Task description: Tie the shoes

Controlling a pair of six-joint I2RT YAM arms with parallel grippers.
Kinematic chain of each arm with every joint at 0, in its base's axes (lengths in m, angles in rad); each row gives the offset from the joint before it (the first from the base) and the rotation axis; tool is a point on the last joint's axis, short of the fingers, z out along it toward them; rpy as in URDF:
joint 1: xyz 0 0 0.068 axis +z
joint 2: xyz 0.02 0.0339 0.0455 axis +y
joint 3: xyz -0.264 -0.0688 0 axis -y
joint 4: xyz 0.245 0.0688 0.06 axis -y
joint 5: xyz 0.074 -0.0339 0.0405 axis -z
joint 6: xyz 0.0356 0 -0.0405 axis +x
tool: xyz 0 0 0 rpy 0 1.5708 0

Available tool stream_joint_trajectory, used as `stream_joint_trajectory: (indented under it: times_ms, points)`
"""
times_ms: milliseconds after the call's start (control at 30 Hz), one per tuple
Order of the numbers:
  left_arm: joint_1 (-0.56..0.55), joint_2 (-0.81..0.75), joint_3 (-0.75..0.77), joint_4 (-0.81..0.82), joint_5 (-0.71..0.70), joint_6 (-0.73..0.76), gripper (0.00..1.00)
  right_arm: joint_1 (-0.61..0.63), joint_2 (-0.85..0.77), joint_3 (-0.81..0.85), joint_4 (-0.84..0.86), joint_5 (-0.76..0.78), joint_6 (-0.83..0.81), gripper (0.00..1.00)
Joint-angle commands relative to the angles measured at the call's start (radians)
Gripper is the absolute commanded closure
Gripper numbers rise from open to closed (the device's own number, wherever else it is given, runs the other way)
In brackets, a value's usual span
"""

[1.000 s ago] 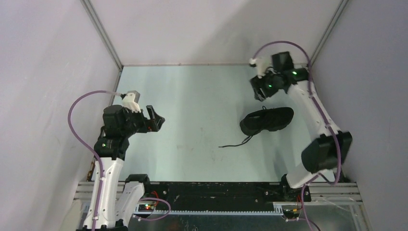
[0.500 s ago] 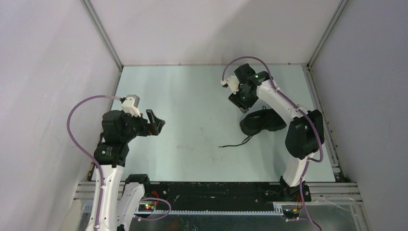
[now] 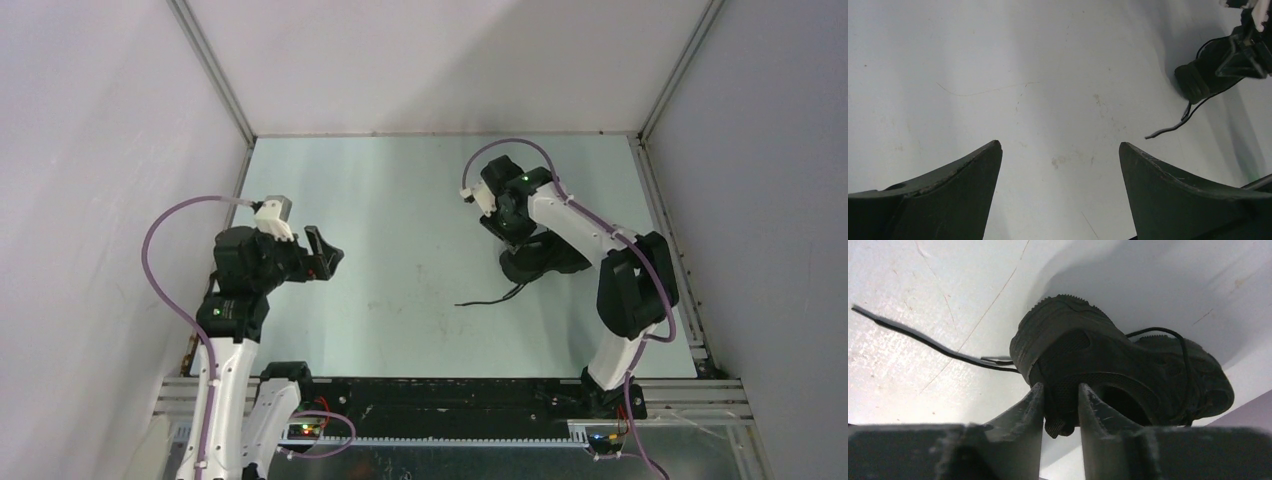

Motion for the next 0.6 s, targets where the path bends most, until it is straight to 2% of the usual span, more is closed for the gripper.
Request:
stream_joint_trajectory:
  times_ms: [0, 67, 167, 367, 467, 567]
  points:
    - [0.006, 0.018, 0.044, 0.014, 0.015, 0.005, 0.06, 0.006, -0.073, -0.032, -0.016, -0.012, -0.002, 0.92]
    - [0.006, 0.026, 0.047, 0.015, 0.024, -0.001, 0.07, 0.021, -0.089, -0.027, -0.015, -0.022, -0.044, 1.0]
    - [0.003, 0.042, 0.04, 0.022, 0.041, -0.016, 0.08, 0.065, -0.122, 0.01, -0.026, -0.049, -0.136, 1.0]
    - [-0.024, 0.072, 0.014, 0.057, 0.066, -0.032, 0.1, 0.262, -0.222, 0.051, -0.075, -0.137, -0.357, 1.0]
    - [-0.098, 0.087, 0.003, 0.073, 0.08, -0.027, 0.1, 0.326, -0.283, 0.0, -0.087, -0.14, -0.461, 1.0]
    - [-0.185, 0.094, -0.043, 0.139, 0.175, -0.015, 0.1, 0.356, -0.311, -0.04, -0.106, -0.137, -0.502, 1.0]
